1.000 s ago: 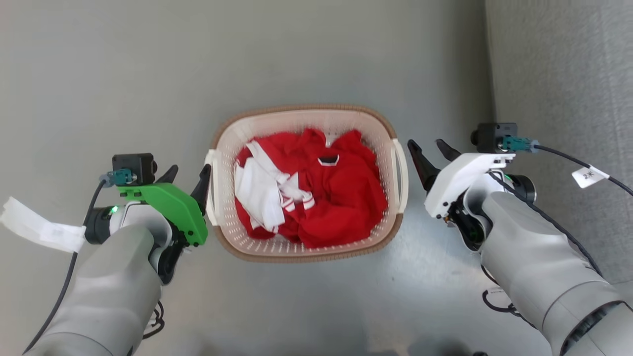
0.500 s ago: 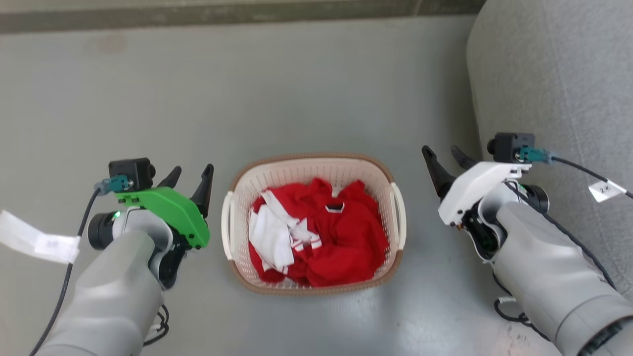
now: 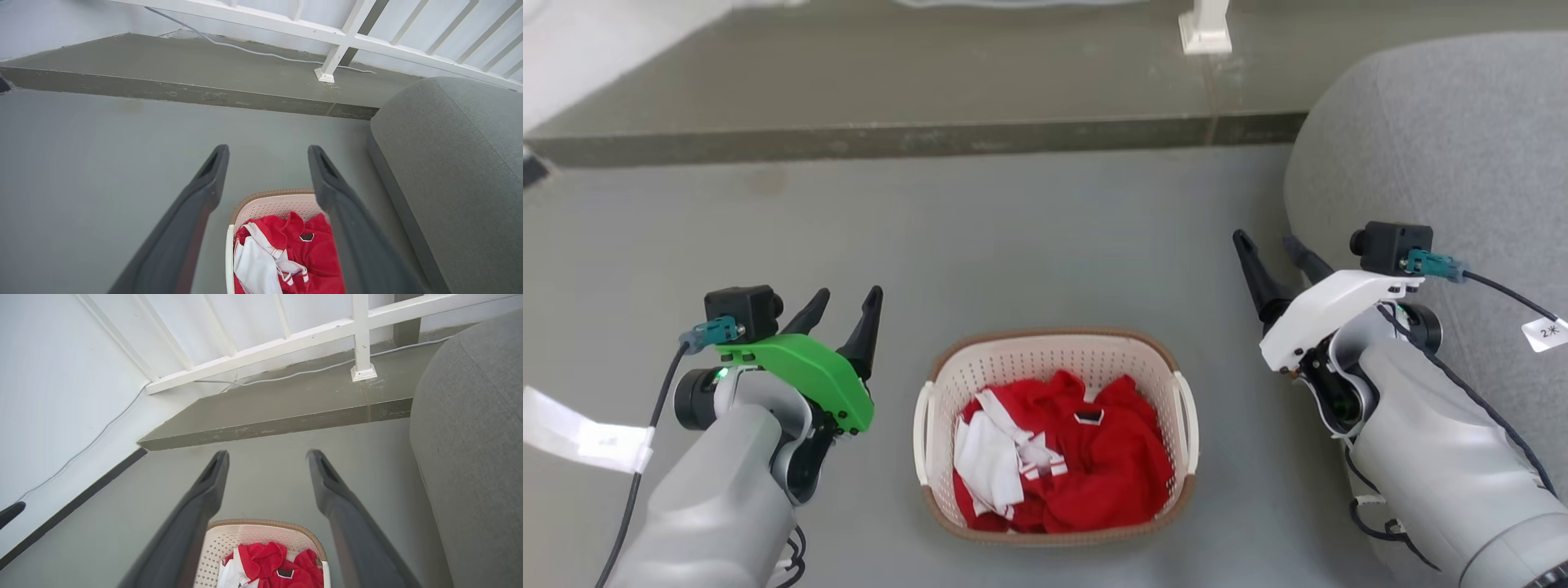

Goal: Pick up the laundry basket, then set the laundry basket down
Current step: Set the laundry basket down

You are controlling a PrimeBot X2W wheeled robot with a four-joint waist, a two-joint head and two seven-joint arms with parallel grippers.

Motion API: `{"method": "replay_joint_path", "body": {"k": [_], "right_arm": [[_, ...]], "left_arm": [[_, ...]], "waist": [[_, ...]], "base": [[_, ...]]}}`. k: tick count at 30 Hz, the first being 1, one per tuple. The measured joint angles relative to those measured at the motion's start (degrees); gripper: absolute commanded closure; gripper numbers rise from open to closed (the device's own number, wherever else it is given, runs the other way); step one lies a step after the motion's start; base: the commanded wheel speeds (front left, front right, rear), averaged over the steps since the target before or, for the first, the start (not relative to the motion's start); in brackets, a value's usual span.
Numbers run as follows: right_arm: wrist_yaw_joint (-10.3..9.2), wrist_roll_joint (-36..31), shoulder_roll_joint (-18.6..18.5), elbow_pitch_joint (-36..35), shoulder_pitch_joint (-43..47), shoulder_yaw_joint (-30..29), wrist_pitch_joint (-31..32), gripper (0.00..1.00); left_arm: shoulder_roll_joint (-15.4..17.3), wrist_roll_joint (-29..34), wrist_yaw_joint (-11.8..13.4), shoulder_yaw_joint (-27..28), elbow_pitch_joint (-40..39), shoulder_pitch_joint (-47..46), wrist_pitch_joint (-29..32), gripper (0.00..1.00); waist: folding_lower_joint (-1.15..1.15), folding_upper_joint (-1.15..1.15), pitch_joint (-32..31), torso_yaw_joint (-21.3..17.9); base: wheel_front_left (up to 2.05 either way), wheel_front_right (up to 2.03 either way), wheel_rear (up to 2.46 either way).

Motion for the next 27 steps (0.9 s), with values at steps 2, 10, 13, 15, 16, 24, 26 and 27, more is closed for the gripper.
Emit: {"method": "replay_joint_path", "body": {"k": [2, 10, 13, 15, 16, 24, 26, 27], "right_arm": [[-0.52, -1.1, -0.3, -2.0, 0.7, -1.2, 0.0, 0.0], [-2.93, -6.1, -1.5, -11.2, 4.9, -7.0, 0.0, 0.0], [-3.64, -8.0, -1.7, -15.0, 6.5, -9.5, 0.0, 0.0], [-4.69, -9.5, -1.9, -17.5, 8.2, -11.6, 0.0, 0.0], [-5.16, -10.1, -2.1, -18.7, 9.0, -12.6, 0.0, 0.0], [-6.5, -15.6, -1.9, -27.0, 15.3, -17.1, -0.1, 0.0], [-6.92, -17.4, -1.5, -29.2, 17.2, -18.4, -0.1, 0.0], [-7.0, -17.8, -1.3, -29.8, 17.8, -18.7, -0.1, 0.0]], "left_arm": [[0.1, 0.8, 0.0, 1.4, -1.5, 0.7, 0.0, 0.0], [1.9, 6.6, 2.1, 8.8, -9.9, 3.3, 0.0, 0.0], [2.1, 7.7, 2.6, 11.7, -13.1, 5.1, 0.0, 0.0], [2.1, 9.1, 3.3, 13.5, -15.2, 6.8, 0.0, 0.0], [2.1, 10.0, 3.6, 14.5, -16.2, 7.7, 0.0, 0.0], [1.7, 14.1, 3.8, 20.6, -23.4, 14.4, -0.2, 0.0], [1.4, 15.2, 4.3, 22.5, -25.7, 16.6, -0.2, 0.0], [1.2, 15.8, 4.3, 23.2, -26.4, 17.2, -0.2, 0.0]], "waist": [[0.0, 0.0, -1.1, 0.2], [0.0, 0.0, -3.8, 1.2], [0.0, 0.0, -4.1, 1.4], [0.0, 0.0, -4.3, 1.5], [0.0, 0.0, -4.3, 1.5], [0.0, 0.0, -4.9, 1.7], [0.0, 0.0, -5.0, 1.7], [0.0, 0.0, -5.1, 1.6]], "base": [[0.0, 0.0, 0.0], [0.0, 0.0, 0.0], [0.0, 0.0, 0.0], [0.0, 0.0, 0.0], [0.0, 0.0, 0.0], [0.0, 0.0, 0.0], [0.0, 0.0, 0.0], [0.0, 0.0, 0.0]]}}
